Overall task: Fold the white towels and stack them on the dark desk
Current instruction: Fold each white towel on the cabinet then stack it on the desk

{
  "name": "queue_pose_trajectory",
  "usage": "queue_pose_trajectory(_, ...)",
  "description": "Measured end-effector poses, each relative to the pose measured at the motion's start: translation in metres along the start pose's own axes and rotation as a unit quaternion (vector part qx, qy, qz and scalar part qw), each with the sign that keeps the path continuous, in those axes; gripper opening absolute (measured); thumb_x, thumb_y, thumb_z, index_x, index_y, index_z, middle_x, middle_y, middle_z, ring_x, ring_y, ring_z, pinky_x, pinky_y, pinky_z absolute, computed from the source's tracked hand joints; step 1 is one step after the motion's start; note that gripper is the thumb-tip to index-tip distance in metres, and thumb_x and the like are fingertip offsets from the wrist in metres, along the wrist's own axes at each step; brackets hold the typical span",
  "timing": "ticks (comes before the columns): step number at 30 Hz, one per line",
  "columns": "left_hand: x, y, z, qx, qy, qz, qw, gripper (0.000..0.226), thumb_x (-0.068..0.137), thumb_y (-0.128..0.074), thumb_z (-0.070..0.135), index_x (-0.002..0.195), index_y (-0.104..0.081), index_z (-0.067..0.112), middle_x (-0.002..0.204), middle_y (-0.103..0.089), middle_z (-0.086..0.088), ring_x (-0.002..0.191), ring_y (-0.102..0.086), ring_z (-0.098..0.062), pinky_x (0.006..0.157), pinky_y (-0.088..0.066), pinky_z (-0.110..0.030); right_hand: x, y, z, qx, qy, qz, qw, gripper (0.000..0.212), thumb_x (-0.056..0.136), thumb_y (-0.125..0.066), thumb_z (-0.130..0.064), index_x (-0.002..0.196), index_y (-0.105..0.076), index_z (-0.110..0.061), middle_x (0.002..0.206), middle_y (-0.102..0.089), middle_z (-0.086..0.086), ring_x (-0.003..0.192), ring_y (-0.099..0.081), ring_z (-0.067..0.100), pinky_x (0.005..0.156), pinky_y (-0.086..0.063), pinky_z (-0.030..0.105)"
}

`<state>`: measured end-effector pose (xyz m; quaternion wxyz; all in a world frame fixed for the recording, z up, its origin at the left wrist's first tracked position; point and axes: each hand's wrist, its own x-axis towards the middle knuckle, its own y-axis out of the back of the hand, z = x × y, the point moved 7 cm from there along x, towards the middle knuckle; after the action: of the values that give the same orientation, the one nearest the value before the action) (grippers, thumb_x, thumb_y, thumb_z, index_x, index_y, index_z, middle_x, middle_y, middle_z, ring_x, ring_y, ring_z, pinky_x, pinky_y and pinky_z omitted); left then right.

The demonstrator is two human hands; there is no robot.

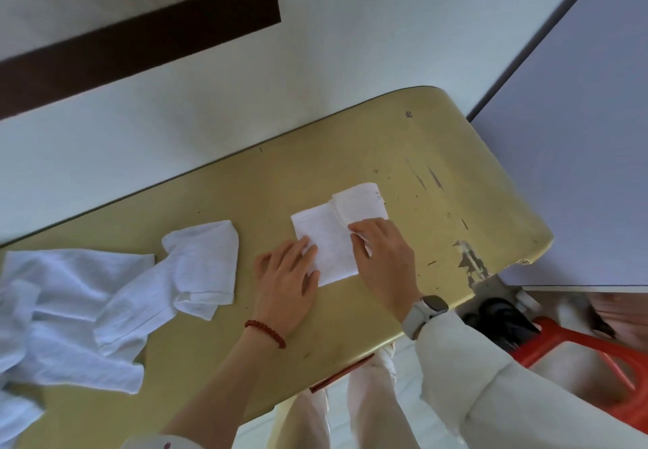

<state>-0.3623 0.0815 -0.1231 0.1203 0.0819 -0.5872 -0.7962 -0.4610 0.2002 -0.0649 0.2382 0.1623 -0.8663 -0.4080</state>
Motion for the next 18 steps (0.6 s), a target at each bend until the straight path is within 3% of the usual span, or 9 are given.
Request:
queue_pose_trajectory(3, -0.003, -0.004, -0.013, -0.040, 0.013, -0.002, 0.999, 0.043, 0.084, -0.043, 0.040, 0.117, -0.059, 0.017, 0.129, -0.056, -0.002, 0.119, -0.039, -0.014, 0.096, -0.028, -0.032, -0.013, -0.020, -0.017, 0.015, 0.001, -0.013, 1.000, 0.020, 0.081, -0.047, -0.019, 0.084, -0.066, -0.014, 0.079, -0.067, -0.004, 0.073, -0.062, 0.014, 0.047, -0.047, 0.020)
queue_pose_trajectory(7, -0.011, -0.003, -0.023, -0.063, 0.041, 0.028, 0.997, 0.045, 0.082, -0.047, 0.046, 0.111, -0.060, 0.014, 0.119, -0.060, -0.003, 0.116, -0.040, -0.017, 0.099, -0.028, -0.031, -0.021, -0.026, -0.027, 0.056, -0.009, 0.017, 0.998, 0.007, 0.078, -0.057, -0.010, 0.083, -0.060, -0.014, 0.078, -0.065, -0.003, 0.074, -0.059, 0.011, 0.050, -0.044, 0.018)
queue_pose_trajectory(10, -0.015, -0.004, -0.021, -0.062, 0.022, 0.038, 0.997, 0.041, 0.087, -0.043, 0.038, 0.115, -0.061, 0.013, 0.119, -0.062, -0.001, 0.118, -0.042, -0.018, 0.098, -0.028, -0.033, -0.022, -0.029, -0.034, 0.092, 0.001, 0.022, 0.995, 0.006, 0.082, -0.052, -0.013, 0.087, -0.053, -0.015, 0.079, -0.064, 0.001, 0.073, -0.060, 0.014, 0.053, -0.045, 0.021)
queue_pose_trajectory(14, -0.017, -0.003, -0.025, -0.085, 0.018, 0.053, 0.995, 0.037, 0.090, -0.041, 0.029, 0.116, -0.062, 0.013, 0.121, -0.062, 0.000, 0.120, -0.042, -0.017, 0.099, -0.029, -0.033, -0.032, -0.048, -0.032, 0.073, -0.001, -0.047, 0.996, 0.012, 0.084, -0.047, -0.017, 0.085, -0.058, -0.011, 0.080, -0.063, 0.002, 0.073, -0.059, 0.016, 0.051, -0.050, 0.027)
queue_pose_trajectory(18, -0.014, 0.002, -0.027, -0.099, 0.011, 0.060, 0.993, 0.035, 0.090, -0.042, 0.026, 0.116, -0.062, 0.014, 0.121, -0.062, 0.002, 0.120, -0.040, -0.017, 0.099, -0.027, -0.029, -0.039, -0.059, -0.028, 0.084, -0.007, -0.101, 0.991, 0.025, 0.085, -0.044, -0.020, 0.090, -0.064, -0.006, 0.083, -0.065, 0.006, 0.073, -0.061, 0.019, 0.066, -0.046, 0.021)
